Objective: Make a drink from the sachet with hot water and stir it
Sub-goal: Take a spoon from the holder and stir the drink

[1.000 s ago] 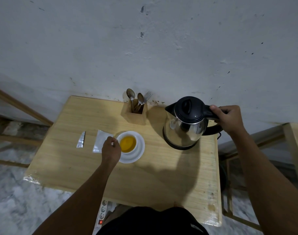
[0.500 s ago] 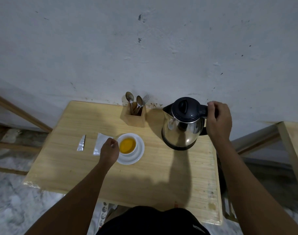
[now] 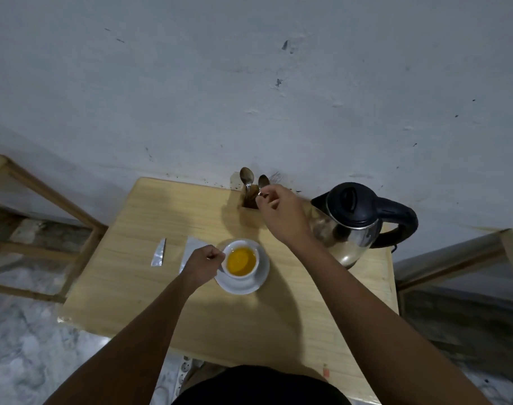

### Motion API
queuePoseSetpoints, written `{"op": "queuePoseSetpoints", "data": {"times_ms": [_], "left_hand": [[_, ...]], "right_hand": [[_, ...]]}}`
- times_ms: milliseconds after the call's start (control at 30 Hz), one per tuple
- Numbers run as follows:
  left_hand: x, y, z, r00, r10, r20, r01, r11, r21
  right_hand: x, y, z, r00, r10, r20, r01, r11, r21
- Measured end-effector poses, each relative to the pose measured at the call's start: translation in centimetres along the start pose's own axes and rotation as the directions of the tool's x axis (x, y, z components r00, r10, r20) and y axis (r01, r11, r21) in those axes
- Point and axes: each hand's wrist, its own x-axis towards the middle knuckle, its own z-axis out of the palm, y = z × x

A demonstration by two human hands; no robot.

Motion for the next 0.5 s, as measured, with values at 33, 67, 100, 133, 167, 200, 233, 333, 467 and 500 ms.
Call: {"op": "queuePoseSetpoints", "data": {"times_ms": [33,67,100,133,167,200,233,333,467,500], "left_hand": [[0.0,0.0,-0.1,1.0,0.006,0.016,-0.006,1.0,-0.001],[0.2,-0.1,-0.3,1.0,0.014,0.026,-0.014,1.0,-0.001],[0.5,-0.4,-0.5,0.999,0.023,0.037,-0.023,1.0,-0.003],[0.6,-0.5,-0.6,0.998,0.031,0.05,-0.031,1.0,-0.005],[0.6,-0.6,-0.6,0.997,0.04,0.062,-0.039,0.999,-0.008],[0.7,-0.7,-0.7,0.996,0.047,0.073,-0.047,0.999,-0.005],[0.8,-0.9,-0.9,0.995,0.055,0.085,-0.055,0.998,0.003],[0.9,-1.3,-1.2,0.989,0.085,0.122,-0.088,0.996,0.014],[1.1,-1.6,-1.7,0.975,0.135,0.179,-0.136,0.991,-0.002],[1.2,-1.7,-1.9,0.972,0.142,0.189,-0.145,0.989,0.001]], "right_hand": [[1.0,0.5,0.8,0.997,0.077,-0.003,-0.077,0.997,0.029],[2.2,1.2,1.7,0.989,0.149,-0.017,-0.148,0.988,0.034],[3.4,1.8,2.6,0.977,0.211,-0.041,-0.21,0.977,0.018],[4.4,2.7,3.1,0.964,0.254,-0.078,-0.255,0.967,-0.012],[5.3,3.4,3.5,0.953,0.278,-0.121,-0.285,0.958,-0.042],[6.2,3.9,4.0,0.943,0.291,-0.161,-0.304,0.951,-0.061],[7.0,4.2,4.4,0.935,0.297,-0.192,-0.314,0.947,-0.069],[8.7,4.5,5.2,0.931,0.262,-0.255,-0.294,0.951,-0.096],[9.6,4.6,5.5,0.927,0.225,-0.3,-0.289,0.939,-0.188],[9.6,4.6,5.5,0.928,0.211,-0.309,-0.28,0.939,-0.201]]}}
